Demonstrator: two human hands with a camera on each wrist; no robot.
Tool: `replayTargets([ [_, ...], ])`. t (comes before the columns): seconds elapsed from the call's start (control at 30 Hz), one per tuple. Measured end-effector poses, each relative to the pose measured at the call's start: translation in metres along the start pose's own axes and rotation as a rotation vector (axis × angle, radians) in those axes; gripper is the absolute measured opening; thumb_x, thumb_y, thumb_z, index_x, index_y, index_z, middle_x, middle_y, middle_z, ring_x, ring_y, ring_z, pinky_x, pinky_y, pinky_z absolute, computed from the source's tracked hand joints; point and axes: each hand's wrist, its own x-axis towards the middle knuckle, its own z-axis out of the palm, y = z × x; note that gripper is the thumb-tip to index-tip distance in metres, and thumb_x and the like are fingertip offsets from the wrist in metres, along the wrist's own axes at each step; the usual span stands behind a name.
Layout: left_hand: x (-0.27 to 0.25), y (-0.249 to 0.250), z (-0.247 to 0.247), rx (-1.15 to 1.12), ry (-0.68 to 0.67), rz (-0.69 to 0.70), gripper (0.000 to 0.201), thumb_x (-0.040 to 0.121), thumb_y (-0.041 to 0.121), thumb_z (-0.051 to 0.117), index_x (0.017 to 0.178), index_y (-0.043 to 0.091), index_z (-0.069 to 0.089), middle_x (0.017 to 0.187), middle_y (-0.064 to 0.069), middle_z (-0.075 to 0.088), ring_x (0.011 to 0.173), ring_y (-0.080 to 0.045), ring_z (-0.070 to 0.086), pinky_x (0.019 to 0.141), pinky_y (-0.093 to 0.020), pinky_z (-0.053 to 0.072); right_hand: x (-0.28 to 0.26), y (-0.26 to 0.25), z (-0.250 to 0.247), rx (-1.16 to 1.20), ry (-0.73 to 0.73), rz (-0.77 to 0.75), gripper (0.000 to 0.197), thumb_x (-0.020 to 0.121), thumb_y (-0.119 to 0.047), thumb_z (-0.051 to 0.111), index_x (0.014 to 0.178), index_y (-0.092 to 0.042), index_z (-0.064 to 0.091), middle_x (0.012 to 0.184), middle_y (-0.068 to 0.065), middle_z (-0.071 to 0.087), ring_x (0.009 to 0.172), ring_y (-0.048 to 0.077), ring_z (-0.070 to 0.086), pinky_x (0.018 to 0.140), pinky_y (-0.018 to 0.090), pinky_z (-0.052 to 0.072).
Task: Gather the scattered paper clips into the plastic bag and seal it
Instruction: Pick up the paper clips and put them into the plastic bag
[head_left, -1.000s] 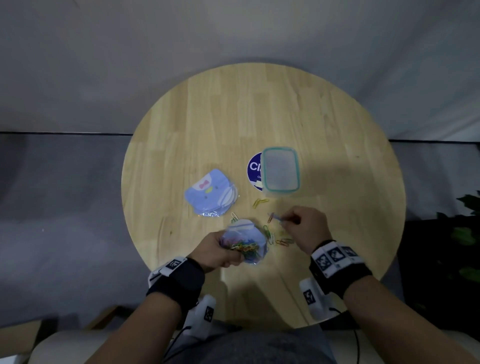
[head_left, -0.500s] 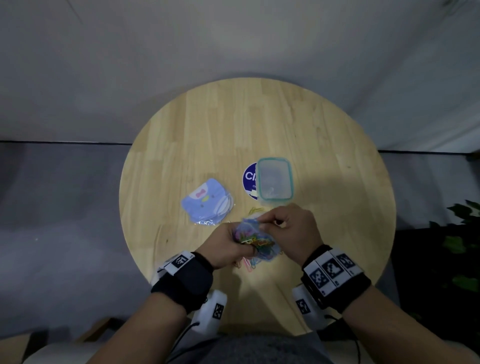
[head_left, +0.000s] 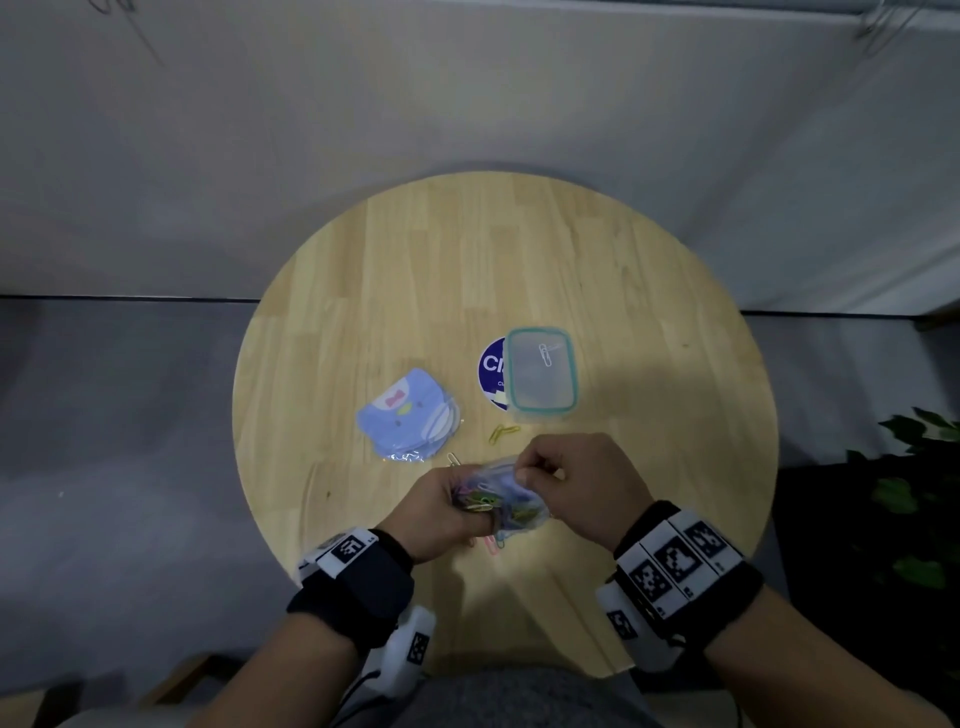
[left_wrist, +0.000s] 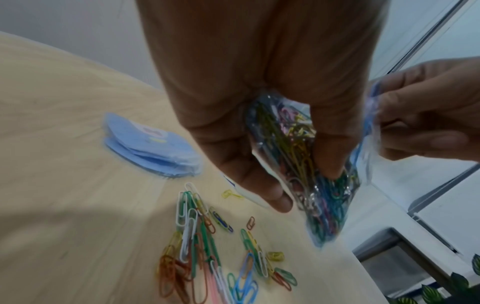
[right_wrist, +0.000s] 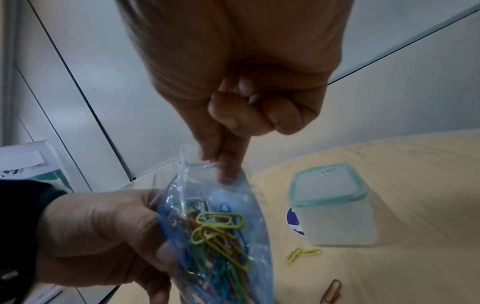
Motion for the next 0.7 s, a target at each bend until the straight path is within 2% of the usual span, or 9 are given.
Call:
replayTargets([
  [0.1,-0.001,0.001,-0.001,0.011,0.008,-0.001,0.025,0.069,0.004,0.072,0.093,0.011,0.07,0.074,-0.007,0.069,0.06,-0.017,0.058,0.058,-0.031,0.052,0.004,0.002,0.001,-0.016,0.045,0.042,0.009,0.076,-0.019,0.062,0.071,-0.016,0.068,0.07,0.0,0.071,0.07,0.018,0.063,0.069,0.037,0.054],
  [0.2,-0.001,0.002,0.001,0.01,0.01,-0.056,0.019,0.066,0.004,0.072,0.08,0.015,0.069,0.059,0.005,0.066,0.05,-0.01,0.057,0.051,-0.022,0.048,0.008,0.005,0.006,-0.026,-0.041,0.09,0.014,0.079,-0.013,0.057,0.076,-0.015,0.071,0.079,0.001,0.073,0.075,0.016,0.063,0.072,0.029,0.053],
  [0.27,0.001,-0.002,-0.001,-0.022,0.038,-0.099,0.021,0.064,0.007,0.07,0.083,0.013,0.068,0.062,-0.003,0.067,0.052,-0.017,0.06,0.05,-0.024,0.049,0.012,0.008,0.011,0.076,0.001,0.1,0.015,0.082,-0.009,0.058,0.086,-0.014,0.071,0.083,0.0,0.071,0.07,0.008,0.059,0.069,0.015,0.047],
  [0.33,0.004,-0.007,-0.006,-0.051,0.093,-0.103,0.023,0.069,-0.002,0.07,0.085,0.014,0.068,0.066,-0.012,0.066,0.054,-0.023,0.059,0.048,-0.025,0.05,0.013,0.016,0.014,0.179,0.142,0.121,0.015,0.082,-0.008,0.062,0.093,-0.015,0.069,0.08,-0.004,0.066,0.064,0.001,0.055,0.061,0.003,0.04],
  [0.37,0.005,-0.009,-0.009,-0.041,0.128,-0.095,0.027,0.072,-0.008,0.068,0.084,0.016,0.068,0.065,-0.009,0.066,0.052,-0.02,0.058,0.046,-0.022,0.049,0.012,0.023,0.016,0.179,0.186,0.135,0.014,0.081,-0.008,0.063,0.092,-0.015,0.067,0.078,-0.005,0.064,0.062,0.003,0.055,0.06,0.004,0.04],
  [0.43,0.006,-0.01,-0.015,0.013,0.191,-0.09,0.032,0.075,-0.012,0.066,0.083,0.018,0.067,0.066,-0.003,0.065,0.049,-0.007,0.055,0.045,-0.017,0.046,0.003,0.046,0.023,0.059,0.143,0.137,0.012,0.078,-0.007,0.063,0.088,-0.014,0.064,0.078,0.0,0.064,0.066,0.016,0.056,0.065,0.019,0.045],
  [0.53,0.006,-0.012,-0.023,0.022,0.228,-0.089,0.025,0.075,-0.01,0.067,0.086,0.012,0.065,0.071,-0.005,0.062,0.056,-0.011,0.053,0.047,-0.016,0.044,-0.019,0.085,0.044,-0.258,-0.189,0.096,0.021,0.077,-0.009,0.055,0.096,-0.017,0.058,0.103,0.007,0.061,0.089,0.029,0.059,0.078,0.033,0.049],
  [0.6,0.005,-0.012,-0.026,0.005,0.233,-0.089,0.024,0.072,-0.007,0.071,0.085,0.012,0.066,0.07,-0.004,0.062,0.059,-0.014,0.052,0.048,-0.018,0.045,-0.034,0.109,0.054,-0.439,-0.364,0.024,0.029,0.081,-0.01,0.05,0.108,-0.018,0.055,0.118,0.005,0.054,0.104,0.029,0.055,0.084,0.035,0.047],
  [0.7,0.003,-0.013,-0.025,-0.028,0.226,-0.094,0.024,0.062,0.005,0.074,0.082,0.016,0.068,0.065,0.001,0.062,0.055,-0.01,0.053,0.049,-0.019,0.045,-0.046,0.131,0.058,-0.529,-0.415,-0.1,0.018,0.087,-0.015,0.047,0.101,-0.019,0.058,0.113,0.006,0.058,0.102,0.029,0.055,0.08,0.034,0.048],
])
